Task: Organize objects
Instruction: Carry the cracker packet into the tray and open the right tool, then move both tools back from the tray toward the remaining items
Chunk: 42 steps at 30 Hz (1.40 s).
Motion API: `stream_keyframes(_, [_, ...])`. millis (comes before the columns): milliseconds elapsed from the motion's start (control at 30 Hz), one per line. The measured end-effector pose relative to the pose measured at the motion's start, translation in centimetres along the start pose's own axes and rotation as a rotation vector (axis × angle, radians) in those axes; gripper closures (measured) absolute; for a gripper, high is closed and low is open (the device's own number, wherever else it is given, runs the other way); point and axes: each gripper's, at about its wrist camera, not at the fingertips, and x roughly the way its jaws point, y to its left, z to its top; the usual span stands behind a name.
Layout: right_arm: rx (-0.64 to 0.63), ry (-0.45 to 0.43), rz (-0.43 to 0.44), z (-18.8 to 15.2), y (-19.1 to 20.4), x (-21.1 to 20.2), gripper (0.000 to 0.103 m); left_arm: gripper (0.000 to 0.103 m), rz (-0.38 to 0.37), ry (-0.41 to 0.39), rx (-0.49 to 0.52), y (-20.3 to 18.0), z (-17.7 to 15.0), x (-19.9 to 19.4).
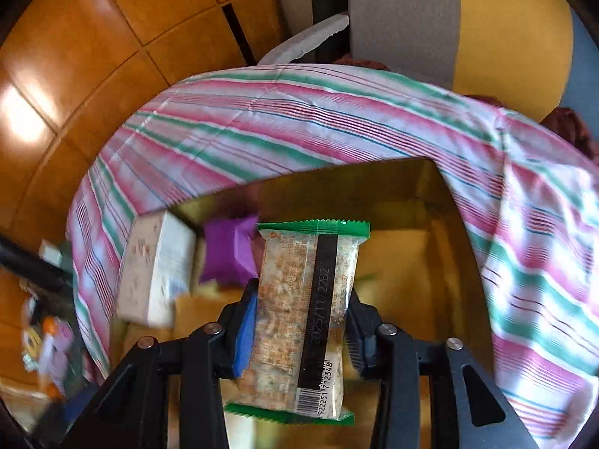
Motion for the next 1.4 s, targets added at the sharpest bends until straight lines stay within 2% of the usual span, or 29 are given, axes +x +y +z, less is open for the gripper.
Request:
stream_keyframes(67, [0.021, -0.002, 0.044, 0.5, 0.0, 0.4, 0.051, 0.044, -0.001, 0.007, -0.002, 0.0, -0.1, 0.2])
stream_keyframes(233, [0.006, -0.037, 0.059, -0.1, 0.1, -0.8, 0.050, 0.044, -0.002, 0.007, -0.006, -0.1, -0.2, 0.4])
stream_keyframes(433, [-0.029, -0.078, 0.027, -2.1, -0.4, -3.5, 0.046, 0.044, -0.003, -0.003, 0.006, -0.4, -0.3, 0.0])
stream_keyframes(667, [-0.082, -0.150, -0.027, -5.2, -1.0, -7.4, 0.034, 0.044, -0.006, -0.034, 0.042, -1.6, -0.4, -1.4])
stream_keyframes(800, [-0.102, -0.186, -0.064, -7.2, -2.2, -9.8, 0.032, 0.044, -0.017, -0.047, 0.075, -2.7, -0.8, -2.4])
stream_keyframes(1033, [-0.057, -0.242, -0.116, -10.4, -6.5, -13.9, 0.028, 0.044, -0.045, -0.059, 0.148, -5.2, -1.4, -3.5])
stream_keyframes(1400, [0.116, -0.290, -0.282, -15.0, -17.0, -19.8, 0.025, 0.044, -0.089, -0.039, 0.275, -9.6, -3.1, -3.9])
